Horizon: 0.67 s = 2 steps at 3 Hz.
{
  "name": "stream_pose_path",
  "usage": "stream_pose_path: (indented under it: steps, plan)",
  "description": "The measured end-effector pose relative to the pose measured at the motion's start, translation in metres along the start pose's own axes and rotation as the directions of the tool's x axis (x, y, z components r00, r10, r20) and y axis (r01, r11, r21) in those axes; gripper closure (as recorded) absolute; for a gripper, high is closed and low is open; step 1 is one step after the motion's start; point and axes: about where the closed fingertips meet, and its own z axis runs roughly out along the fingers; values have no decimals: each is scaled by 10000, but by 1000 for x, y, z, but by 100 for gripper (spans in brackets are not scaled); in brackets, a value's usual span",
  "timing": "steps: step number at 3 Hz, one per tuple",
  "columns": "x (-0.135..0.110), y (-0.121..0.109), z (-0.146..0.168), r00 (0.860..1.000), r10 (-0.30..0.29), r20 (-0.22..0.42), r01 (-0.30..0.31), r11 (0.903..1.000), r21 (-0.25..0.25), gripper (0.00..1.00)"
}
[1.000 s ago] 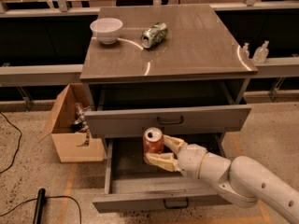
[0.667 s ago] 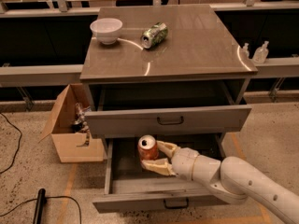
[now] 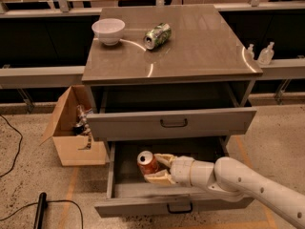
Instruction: Place coke can into middle drawer
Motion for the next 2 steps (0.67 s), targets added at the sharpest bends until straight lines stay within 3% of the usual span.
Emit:
stream_pose_path:
  steps: [1, 2]
  plan:
    - [25, -5, 10, 9975, -359, -611, 330, 9983, -480, 100]
    - [47, -15, 19, 9941, -432, -999, 370, 9973, -635, 100]
